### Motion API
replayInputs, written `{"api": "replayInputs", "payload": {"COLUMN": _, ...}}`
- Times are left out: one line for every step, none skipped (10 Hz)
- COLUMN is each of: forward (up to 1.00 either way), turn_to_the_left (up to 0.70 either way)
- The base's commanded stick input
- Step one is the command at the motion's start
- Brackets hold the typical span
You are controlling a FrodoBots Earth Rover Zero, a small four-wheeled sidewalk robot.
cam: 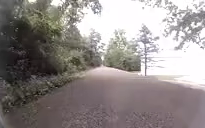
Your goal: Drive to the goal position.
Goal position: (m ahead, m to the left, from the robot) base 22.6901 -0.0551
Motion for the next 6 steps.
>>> {"api": "replayInputs", "payload": {"forward": 0.70, "turn_to_the_left": 0.00}}
{"api": "replayInputs", "payload": {"forward": 0.70, "turn_to_the_left": 0.00}}
{"api": "replayInputs", "payload": {"forward": 0.70, "turn_to_the_left": 0.00}}
{"api": "replayInputs", "payload": {"forward": 0.70, "turn_to_the_left": 0.00}}
{"api": "replayInputs", "payload": {"forward": 0.70, "turn_to_the_left": 0.00}}
{"api": "replayInputs", "payload": {"forward": 0.70, "turn_to_the_left": 0.00}}
